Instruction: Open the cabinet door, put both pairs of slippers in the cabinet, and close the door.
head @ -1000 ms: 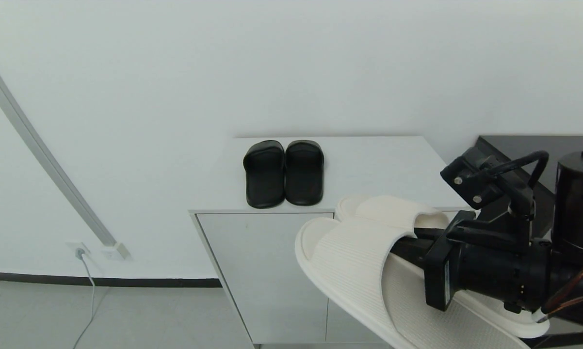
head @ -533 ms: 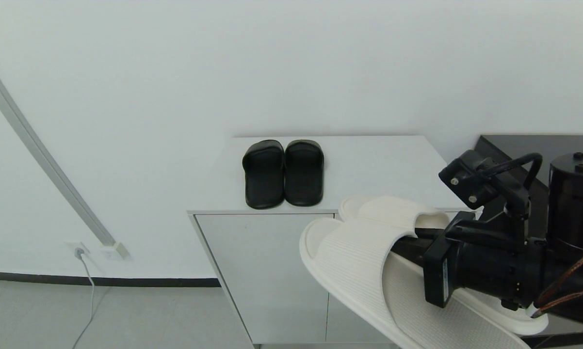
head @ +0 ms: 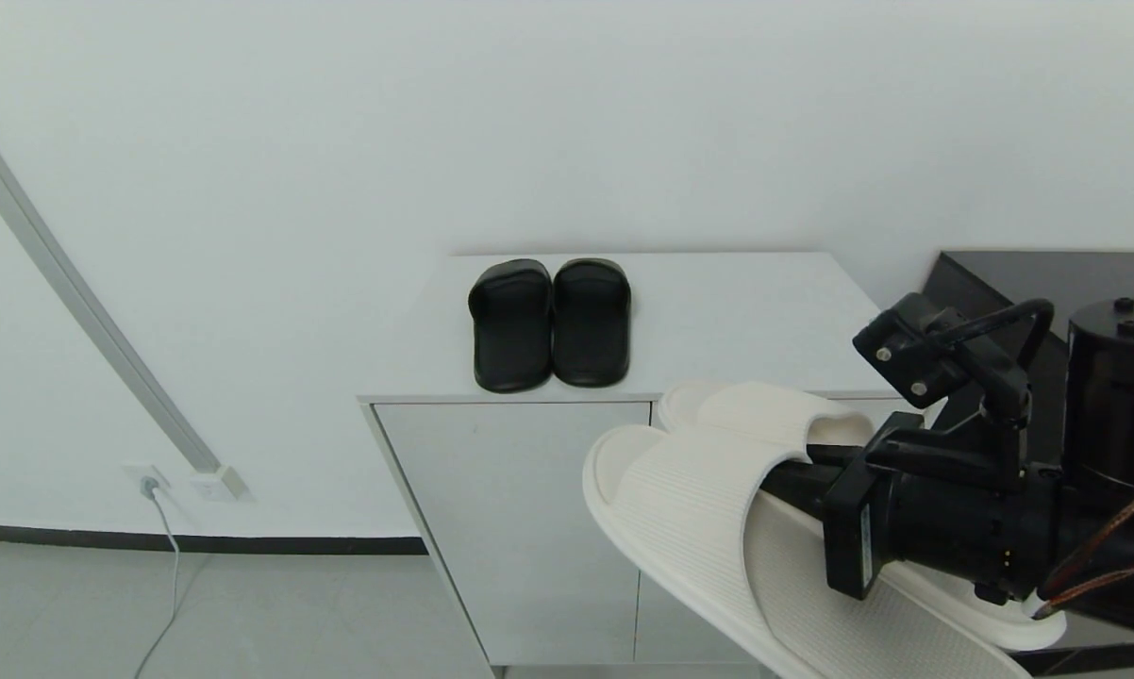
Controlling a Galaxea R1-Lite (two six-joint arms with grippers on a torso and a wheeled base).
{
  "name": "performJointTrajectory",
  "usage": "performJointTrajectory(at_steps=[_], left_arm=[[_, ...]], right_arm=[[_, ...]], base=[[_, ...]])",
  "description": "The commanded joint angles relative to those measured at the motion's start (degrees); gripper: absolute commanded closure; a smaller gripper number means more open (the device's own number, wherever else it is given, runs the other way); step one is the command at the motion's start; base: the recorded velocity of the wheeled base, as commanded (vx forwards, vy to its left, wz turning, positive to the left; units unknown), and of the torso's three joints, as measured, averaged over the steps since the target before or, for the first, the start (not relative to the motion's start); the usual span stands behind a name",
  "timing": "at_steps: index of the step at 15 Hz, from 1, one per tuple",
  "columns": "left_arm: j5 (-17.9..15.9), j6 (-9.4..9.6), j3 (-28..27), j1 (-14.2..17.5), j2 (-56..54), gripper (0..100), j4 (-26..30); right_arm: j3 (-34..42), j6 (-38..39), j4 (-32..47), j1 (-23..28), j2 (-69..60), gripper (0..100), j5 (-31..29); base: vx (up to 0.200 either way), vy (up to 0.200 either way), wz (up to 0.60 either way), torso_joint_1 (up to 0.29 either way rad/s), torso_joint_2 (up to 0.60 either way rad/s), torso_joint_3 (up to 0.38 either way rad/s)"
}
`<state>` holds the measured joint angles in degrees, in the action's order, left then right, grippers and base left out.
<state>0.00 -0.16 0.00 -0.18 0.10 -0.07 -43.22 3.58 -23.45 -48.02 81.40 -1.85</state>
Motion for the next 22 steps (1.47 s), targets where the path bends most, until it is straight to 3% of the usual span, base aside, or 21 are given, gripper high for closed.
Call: performJointTrajectory(at_steps=[1, 13, 22], left_arm=[[0.00, -0.02, 0.00, 0.01, -0.01, 100, -0.01], [0.00, -0.02, 0.00, 0.01, -0.01, 100, -0.01], [0.00, -0.02, 0.00, 0.01, -0.01, 100, -0.01]], right_arm=[[0.24, 0.02, -0.01, -0.06, 0.17, 100, 0.01], [0.68, -0.07, -0.01, -0.06, -0.10, 100, 0.01], [1.47, -0.77, -0.36, -0.06, -0.10, 100, 0.01]], base=[[0.000, 0.000, 0.00, -0.203, 0.51, 0.286], [0.000, 0.000, 0.00, -0.193, 0.51, 0.316], [0.000, 0.000, 0.00, -0.114, 0.46, 0.345]])
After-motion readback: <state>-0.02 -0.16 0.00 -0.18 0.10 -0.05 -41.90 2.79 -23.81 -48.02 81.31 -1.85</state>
